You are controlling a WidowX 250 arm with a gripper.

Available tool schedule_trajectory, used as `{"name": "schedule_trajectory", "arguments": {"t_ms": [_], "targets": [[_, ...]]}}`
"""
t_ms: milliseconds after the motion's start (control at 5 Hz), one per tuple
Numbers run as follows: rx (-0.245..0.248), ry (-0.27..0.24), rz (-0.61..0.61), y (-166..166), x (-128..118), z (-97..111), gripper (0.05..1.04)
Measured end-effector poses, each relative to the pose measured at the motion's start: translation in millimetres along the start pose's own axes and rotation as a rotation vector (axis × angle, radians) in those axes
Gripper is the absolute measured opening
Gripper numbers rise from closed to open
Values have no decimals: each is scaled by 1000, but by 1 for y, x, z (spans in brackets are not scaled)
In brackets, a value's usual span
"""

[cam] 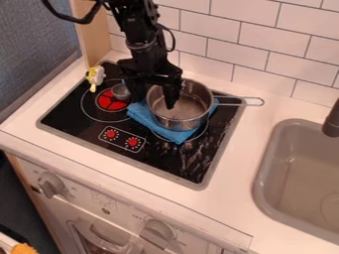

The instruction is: Move the silver pot on the lower left corner of the stove

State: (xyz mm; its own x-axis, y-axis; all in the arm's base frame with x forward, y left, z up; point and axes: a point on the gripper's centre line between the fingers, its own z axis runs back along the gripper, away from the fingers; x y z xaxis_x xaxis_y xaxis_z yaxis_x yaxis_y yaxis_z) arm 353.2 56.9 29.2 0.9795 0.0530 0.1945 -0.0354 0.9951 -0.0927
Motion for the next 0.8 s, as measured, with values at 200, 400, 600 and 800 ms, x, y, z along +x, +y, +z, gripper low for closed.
{"name": "schedule_trajectory", "arguments": {"t_ms": [200, 400, 600, 800], "targets": [[17, -5, -6, 2, 1, -1, 661], [14, -13, -7, 2, 4, 1, 388], [11, -19, -8, 2, 4, 0, 157], [14, -21, 0, 2, 5, 0, 77]]}}
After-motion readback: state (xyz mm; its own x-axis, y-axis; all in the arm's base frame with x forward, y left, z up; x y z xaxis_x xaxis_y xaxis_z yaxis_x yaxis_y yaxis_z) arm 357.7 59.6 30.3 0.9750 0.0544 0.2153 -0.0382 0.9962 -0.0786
